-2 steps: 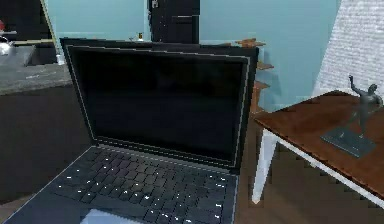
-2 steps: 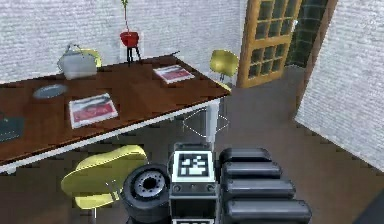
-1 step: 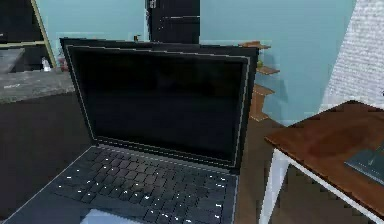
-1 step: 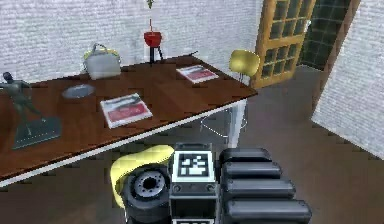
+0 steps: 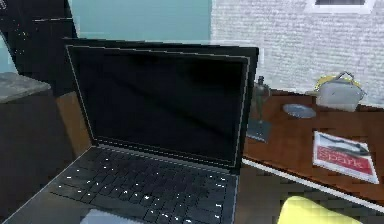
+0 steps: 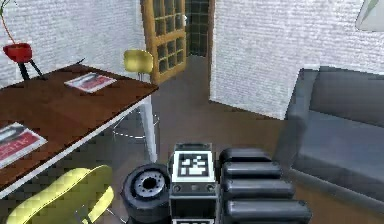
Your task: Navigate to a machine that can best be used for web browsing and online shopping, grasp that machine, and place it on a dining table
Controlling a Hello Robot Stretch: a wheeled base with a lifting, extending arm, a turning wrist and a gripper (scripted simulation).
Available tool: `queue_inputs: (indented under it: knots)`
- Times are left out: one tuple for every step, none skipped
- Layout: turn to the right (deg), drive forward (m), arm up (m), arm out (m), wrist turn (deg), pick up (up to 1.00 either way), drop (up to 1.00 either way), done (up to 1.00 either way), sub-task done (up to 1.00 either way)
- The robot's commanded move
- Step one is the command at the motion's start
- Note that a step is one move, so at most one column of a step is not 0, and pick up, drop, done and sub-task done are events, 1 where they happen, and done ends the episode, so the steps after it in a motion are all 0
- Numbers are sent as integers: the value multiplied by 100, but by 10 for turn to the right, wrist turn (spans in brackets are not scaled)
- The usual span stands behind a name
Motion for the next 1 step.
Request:
queue_inputs:
  knots:
    - [0, 60, 0, 0, 0, 0, 0, 0, 0]
